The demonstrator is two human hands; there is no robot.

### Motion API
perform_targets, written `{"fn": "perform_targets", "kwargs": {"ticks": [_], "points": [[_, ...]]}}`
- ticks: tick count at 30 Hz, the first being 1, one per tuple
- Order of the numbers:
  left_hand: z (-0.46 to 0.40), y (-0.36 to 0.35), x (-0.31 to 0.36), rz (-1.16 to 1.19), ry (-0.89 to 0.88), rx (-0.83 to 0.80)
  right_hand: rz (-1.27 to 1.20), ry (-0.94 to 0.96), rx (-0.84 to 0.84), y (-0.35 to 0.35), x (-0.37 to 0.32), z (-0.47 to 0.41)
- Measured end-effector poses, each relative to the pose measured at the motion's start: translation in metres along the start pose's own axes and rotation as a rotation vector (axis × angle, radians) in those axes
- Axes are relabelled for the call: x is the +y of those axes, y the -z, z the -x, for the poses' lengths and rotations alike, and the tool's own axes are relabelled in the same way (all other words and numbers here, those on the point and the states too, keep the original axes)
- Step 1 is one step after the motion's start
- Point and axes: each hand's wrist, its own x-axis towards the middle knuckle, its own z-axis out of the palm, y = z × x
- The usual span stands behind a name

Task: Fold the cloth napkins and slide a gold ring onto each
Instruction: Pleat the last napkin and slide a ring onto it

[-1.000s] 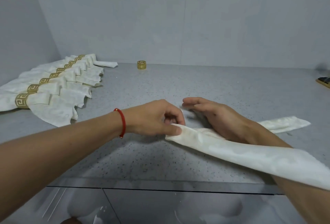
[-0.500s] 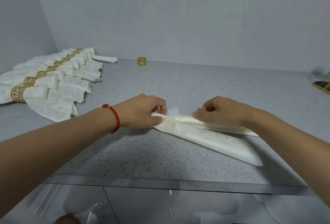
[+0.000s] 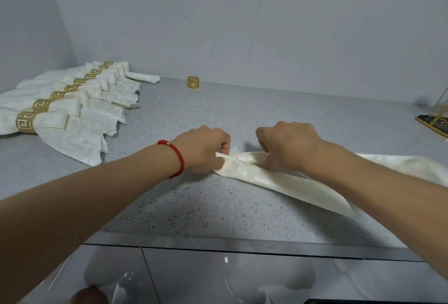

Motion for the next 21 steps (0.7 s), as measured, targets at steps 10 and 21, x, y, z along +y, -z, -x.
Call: {"fn": "perform_targets", "kwargs": {"ticks": [10,21], "points": [[-0.002,0.003,0.001,-0.028,-0.032,-0.052,-0.726,0.249,-0.522,0.035,0.052,-0.003],[-0.01,0.028,0.002,0.104,0.0,-0.235,-0.679,0.244,-0.247,-0.013,0.033,-0.028]]}}
